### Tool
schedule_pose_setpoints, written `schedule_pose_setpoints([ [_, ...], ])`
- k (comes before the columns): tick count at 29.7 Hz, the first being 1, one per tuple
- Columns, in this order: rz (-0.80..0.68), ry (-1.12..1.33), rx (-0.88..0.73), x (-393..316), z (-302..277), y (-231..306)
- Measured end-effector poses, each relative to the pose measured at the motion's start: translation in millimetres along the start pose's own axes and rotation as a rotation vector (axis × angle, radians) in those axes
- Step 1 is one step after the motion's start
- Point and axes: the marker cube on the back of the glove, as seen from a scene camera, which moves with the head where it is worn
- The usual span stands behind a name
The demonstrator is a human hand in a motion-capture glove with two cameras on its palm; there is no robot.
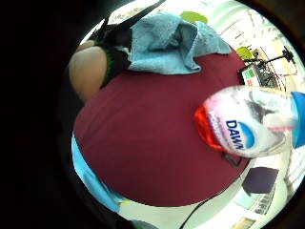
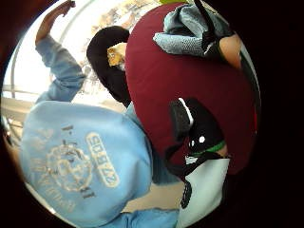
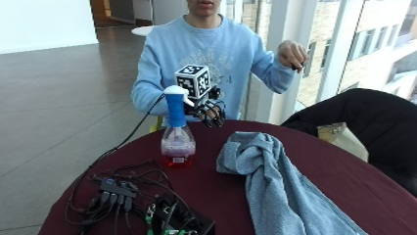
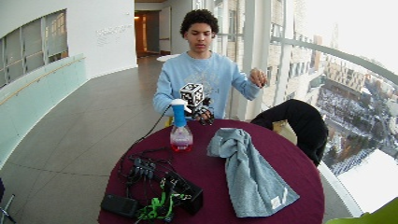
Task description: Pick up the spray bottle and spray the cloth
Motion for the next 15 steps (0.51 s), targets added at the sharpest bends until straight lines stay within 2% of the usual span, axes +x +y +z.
schedule_pose_setpoints([
  [15, 0.013, 0.014, -0.019, 7.4, -0.7, 5.7],
])
